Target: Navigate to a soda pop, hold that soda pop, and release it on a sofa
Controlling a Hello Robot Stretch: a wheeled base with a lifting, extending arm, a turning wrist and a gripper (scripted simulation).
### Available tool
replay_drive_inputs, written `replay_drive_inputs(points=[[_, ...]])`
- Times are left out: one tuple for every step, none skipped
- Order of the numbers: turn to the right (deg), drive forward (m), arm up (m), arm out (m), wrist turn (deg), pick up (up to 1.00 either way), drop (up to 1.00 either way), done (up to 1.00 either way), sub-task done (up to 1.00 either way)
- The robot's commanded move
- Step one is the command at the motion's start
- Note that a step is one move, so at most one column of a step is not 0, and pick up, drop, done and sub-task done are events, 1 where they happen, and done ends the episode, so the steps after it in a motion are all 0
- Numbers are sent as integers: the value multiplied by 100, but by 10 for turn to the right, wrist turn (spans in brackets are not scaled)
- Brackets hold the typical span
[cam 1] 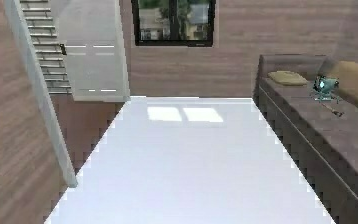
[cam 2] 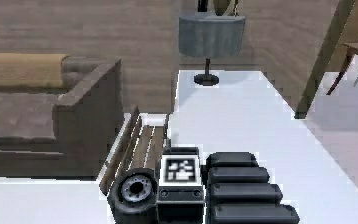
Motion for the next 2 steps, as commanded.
replay_drive_inputs(points=[[0,50,0,0,0,0,0,0,0],[300,0,0,0,0,0,0,0,0]])
